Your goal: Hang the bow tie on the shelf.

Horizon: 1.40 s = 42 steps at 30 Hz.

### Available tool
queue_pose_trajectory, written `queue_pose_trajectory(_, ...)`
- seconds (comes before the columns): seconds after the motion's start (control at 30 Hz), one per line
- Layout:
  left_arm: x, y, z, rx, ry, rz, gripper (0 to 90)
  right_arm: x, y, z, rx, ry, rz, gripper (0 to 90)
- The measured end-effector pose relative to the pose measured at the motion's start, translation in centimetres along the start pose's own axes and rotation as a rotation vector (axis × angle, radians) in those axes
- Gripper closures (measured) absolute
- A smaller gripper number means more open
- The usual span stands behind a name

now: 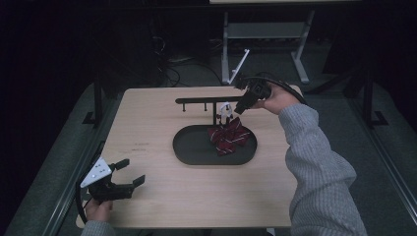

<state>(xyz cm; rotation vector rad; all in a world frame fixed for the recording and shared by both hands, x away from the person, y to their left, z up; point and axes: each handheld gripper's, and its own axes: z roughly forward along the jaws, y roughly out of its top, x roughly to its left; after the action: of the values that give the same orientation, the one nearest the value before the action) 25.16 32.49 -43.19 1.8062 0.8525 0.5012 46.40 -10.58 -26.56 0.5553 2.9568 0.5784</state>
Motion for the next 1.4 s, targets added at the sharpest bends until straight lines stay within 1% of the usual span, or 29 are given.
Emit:
queue_pose_trajectory(0.07,0.0,0.0,0.0,0.001,0.000,0.001,13.1,0.1,-0.1,-0.1,0.001,-0.004,-0.006,70.3)
queue_pose_trajectory(0.1,0.0,0.0,0.0,0.003,-0.001,0.003,13.1,0.2,-0.2,-0.2,-0.005,0.000,0.000,70.3)
queue_pose_trajectory(0.13,0.0,0.0,0.0,0.005,0.000,0.006,13.1,0.2,-0.3,-0.3,-0.012,0.000,-0.010,70.1)
queue_pose_trajectory(0.23,0.0,0.0,-0.1,0.012,0.001,0.009,13.1,0.5,-0.6,-0.2,-0.017,0.002,-0.003,69.1)
queue_pose_trajectory(0.37,0.0,0.0,0.0,0.008,0.000,0.006,13.1,0.8,-1.1,-0.1,-0.020,0.006,-0.005,67.4)
queue_pose_trajectory(0.53,-0.1,0.0,0.0,0.010,-0.003,0.010,13.1,1.2,-2.1,-0.7,-0.057,0.002,0.004,65.4)
queue_pose_trajectory(0.77,-0.1,0.0,0.0,0.014,-0.001,0.013,13.1,1.7,-3.4,-0.9,-0.060,-0.001,0.013,64.1)
queue_pose_trajectory(0.97,-0.1,0.0,0.0,0.018,-0.001,0.014,13.1,2.4,-4.5,-0.7,-0.063,0.003,0.007,62.9)
queue_pose_trajectory(1.07,-0.1,0.0,0.0,0.016,0.000,0.012,13.1,2.8,-5.0,-0.5,-0.058,0.005,0.017,62.2)
queue_pose_trajectory(1.1,-0.1,0.0,0.0,0.016,0.000,0.013,13.1,2.8,-5.2,-0.4,-0.053,0.005,0.009,61.7)
queue_pose_trajectory(1.13,-0.2,0.0,0.0,0.017,0.000,0.013,13.1,3.0,-5.4,-0.3,-0.057,0.010,0.018,61.5)
queue_pose_trajectory(1.3,-0.2,0.0,0.0,0.020,-0.002,0.016,13.1,3.6,-6.6,0.2,-0.050,0.013,0.020,59.3)
queue_pose_trajectory(1.4,-0.2,0.0,0.1,0.018,-0.002,0.015,13.1,3.9,-7.2,0.4,-0.058,0.014,0.026,58.8)
